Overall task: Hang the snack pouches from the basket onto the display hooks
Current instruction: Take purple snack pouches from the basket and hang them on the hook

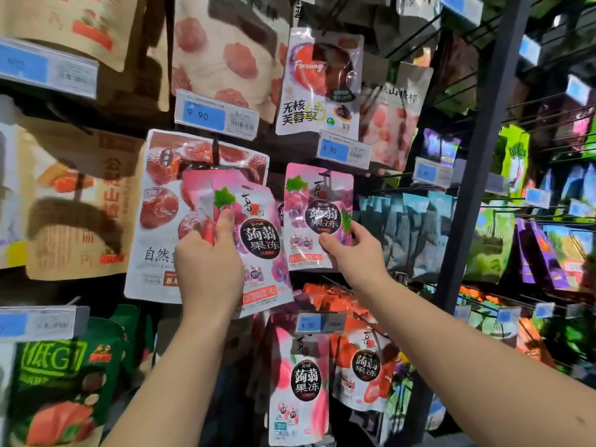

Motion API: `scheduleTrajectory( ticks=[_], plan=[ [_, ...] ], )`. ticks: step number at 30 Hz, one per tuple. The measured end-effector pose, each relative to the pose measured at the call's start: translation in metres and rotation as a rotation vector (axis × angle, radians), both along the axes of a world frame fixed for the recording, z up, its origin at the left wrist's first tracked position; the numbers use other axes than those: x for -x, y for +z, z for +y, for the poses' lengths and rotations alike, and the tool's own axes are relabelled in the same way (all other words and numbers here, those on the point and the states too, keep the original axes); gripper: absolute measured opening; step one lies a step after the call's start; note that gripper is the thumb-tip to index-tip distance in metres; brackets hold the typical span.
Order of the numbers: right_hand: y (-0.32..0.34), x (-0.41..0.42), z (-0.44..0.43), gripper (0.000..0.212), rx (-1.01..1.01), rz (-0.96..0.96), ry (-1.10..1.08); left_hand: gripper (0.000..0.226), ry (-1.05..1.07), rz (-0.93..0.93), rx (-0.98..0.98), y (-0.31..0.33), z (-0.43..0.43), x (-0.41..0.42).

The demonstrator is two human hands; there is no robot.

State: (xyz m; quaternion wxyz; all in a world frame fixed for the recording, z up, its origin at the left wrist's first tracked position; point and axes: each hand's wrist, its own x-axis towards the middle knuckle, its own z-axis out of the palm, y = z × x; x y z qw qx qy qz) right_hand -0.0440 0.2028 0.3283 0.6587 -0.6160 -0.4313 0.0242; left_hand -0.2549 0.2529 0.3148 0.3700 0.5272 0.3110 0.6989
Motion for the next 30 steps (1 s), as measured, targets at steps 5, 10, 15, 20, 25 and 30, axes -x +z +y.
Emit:
scheduleTrajectory(
  ticks=[5, 10, 15, 20, 25, 30],
  plan=[
    [-0.011, -0.012, 0.035, 0.08, 0.02, -0.036, -0.064, 0.045, 0.044, 0.0, -0.01, 0.003, 0.004, 0.005],
    [-0.006, -0.023, 0.084, 0.063, 0.121, -0.026, -0.098, 0.047, 0.039, -0.005, 0.007, 0.004, 0.004, 0.005],
    [0.007, -0.04, 0.13, 0.047, 0.174, 0.082, -0.035, 0.042, 0.047, 0.014, 0.023, 0.0, 0.008, -0.001],
    [0.013, -0.045, 0.136, 0.069, 0.374, -0.088, -0.163, 0.041, 0.016, 0.024, 0.03, -0.006, 0.016, -0.006],
    [0.018, -0.026, 0.116, 0.082, 0.46, -0.138, -0.402, 0.043, -0.004, 0.022, 0.024, -0.005, 0.014, -0.009],
    [0.005, 0.012, 0.053, 0.036, 0.119, -0.101, 0.031, 0.038, -0.063, -0.01, 0.006, -0.006, 0.007, -0.014]
  ],
)
